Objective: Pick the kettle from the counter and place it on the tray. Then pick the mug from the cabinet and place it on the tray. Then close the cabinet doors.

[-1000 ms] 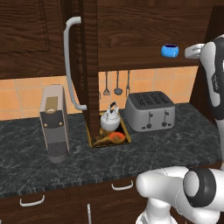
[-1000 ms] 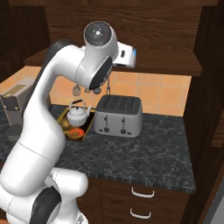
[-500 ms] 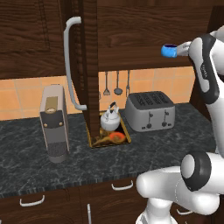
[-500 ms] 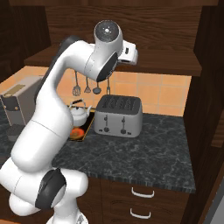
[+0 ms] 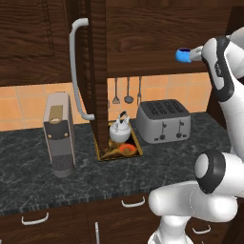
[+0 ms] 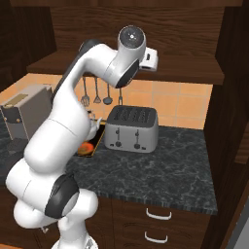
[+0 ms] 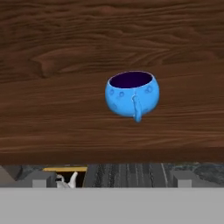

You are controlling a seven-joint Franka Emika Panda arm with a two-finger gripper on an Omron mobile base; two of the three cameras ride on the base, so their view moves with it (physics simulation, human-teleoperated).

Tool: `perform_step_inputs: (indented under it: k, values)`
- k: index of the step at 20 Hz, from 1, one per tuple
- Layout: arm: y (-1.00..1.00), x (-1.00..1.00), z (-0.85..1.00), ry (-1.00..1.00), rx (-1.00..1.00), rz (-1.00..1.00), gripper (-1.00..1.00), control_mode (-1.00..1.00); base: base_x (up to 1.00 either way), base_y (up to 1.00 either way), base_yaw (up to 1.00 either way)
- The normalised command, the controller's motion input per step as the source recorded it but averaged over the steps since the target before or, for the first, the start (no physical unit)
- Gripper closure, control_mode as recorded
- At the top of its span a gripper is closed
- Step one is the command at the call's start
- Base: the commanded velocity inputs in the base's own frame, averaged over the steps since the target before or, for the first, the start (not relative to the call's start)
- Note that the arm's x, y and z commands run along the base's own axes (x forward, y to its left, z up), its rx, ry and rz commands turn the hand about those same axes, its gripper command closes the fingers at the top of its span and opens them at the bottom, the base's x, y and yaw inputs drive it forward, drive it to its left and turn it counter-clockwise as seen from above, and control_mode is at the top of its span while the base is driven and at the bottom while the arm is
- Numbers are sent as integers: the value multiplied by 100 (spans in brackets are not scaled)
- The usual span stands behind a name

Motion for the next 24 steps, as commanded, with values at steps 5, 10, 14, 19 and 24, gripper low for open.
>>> perform_step_inputs:
  k: [5, 10, 14, 19, 24]
  values:
    - [-6, 29, -3, 0, 0, 0, -100, -100, 0, 0, 0]
    - [0, 25, -5, 0, 0, 0, -100, -100, 0, 0, 0]
    - [-2, 30, -4, 0, 0, 0, -100, -100, 0, 0, 0]
    - [0, 22, -12, 0, 0, 0, -100, -100, 0, 0, 0]
    - [-7, 18, -3, 0, 0, 0, -100, -100, 0, 0, 0]
